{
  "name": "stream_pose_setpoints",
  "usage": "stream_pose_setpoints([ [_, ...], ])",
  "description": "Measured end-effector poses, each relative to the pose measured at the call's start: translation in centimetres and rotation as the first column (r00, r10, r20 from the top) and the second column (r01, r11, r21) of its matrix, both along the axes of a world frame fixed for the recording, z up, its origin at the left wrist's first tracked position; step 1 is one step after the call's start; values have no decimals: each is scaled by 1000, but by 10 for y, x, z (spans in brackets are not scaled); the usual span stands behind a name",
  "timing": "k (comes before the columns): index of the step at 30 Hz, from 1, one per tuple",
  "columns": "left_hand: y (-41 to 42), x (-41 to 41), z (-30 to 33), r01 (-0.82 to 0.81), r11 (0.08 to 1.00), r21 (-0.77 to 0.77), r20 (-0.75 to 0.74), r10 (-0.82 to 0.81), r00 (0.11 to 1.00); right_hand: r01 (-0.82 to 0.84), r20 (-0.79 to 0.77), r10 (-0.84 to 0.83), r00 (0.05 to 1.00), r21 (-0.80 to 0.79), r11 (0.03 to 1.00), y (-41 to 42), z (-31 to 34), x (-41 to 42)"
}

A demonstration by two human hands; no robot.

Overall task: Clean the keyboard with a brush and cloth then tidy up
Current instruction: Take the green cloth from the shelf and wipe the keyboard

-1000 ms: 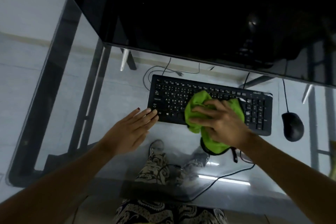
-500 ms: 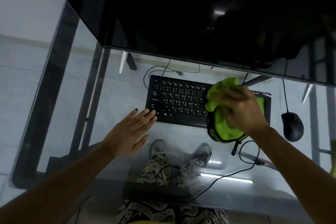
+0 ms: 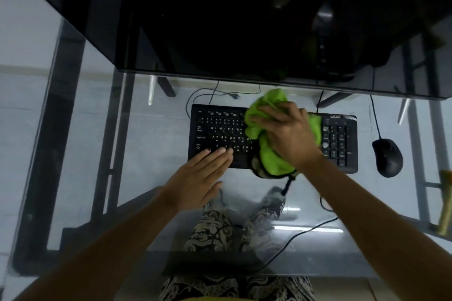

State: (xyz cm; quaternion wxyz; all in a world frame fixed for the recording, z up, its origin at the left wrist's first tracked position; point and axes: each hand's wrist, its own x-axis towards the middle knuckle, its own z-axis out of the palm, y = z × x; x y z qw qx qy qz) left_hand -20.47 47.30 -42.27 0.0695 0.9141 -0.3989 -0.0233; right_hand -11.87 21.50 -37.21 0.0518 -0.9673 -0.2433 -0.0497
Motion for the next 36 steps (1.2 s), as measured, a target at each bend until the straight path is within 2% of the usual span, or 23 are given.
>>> stream_pose_setpoints([
  [3, -2, 1, 2, -14, 1000, 4, -16, 14, 1000, 93, 17, -93, 995, 45, 995, -20, 4, -4],
  [6, -1, 2, 3, -27, 1000, -15, -13, 27, 1000, 253, 9, -254, 967, 37, 967, 39, 6, -1],
  [9, -1, -1, 2, -31, 998, -52, -14, 30, 999, 265, -47, -262, 964, 69, 962, 89, 0, -3],
  [11, -1, -1, 0, -32, 998, -62, -13, 31, 999, 233, -56, -230, 972, 65, 970, 76, 1, -1],
  [14, -2, 0, 2, -32, 998, -59, -15, 31, 999, 296, -22, -296, 955, -1, 955, 11, 4, -4],
  [17, -5, 0, 4, -34, 998, -56, -17, 33, 999, 445, 0, -445, 895, 39, 895, -48, 6, -7],
  [19, -4, 0, 4, -41, 997, -65, -19, 40, 999, 591, -47, -590, 806, 96, 801, -38, 8, -6],
  [21, -3, 0, 3, -41, 997, -69, -17, 40, 999, 657, -118, -646, 754, 143, 740, 4, 10, -2],
  [22, -3, 0, 3, -43, 997, -71, -15, 42, 999, 633, -160, -613, 774, 157, 758, 27, 11, 0],
  [24, -3, -1, 1, -45, 996, -77, -11, 44, 999, 494, -165, -471, 866, 142, 858, 56, 7, -2],
  [26, -3, -1, 1, -45, 996, -79, -16, 43, 999, 380, -119, -366, 923, 137, 915, 42, 1, -2],
  [28, -3, 0, 1, -47, 996, -77, -16, 46, 999, 387, -95, -378, 921, 109, 916, -3, -5, -4],
  [30, -3, 0, 1, -47, 997, -67, -15, 46, 999, 530, -90, -524, 847, 62, 846, -55, -9, -5],
  [32, -3, -2, 0, -52, 996, -70, -21, 51, 998, 690, -130, -678, 723, 96, 717, -90, -5, -7],
  [34, -3, -1, 0, -55, 995, -85, -24, 54, 998, 780, -139, -768, 626, 102, 617, -80, -2, -4],
  [36, -3, -1, 0, -58, 994, -96, -21, 57, 998, 778, -183, -757, 628, 112, 618, -32, 6, -1],
])
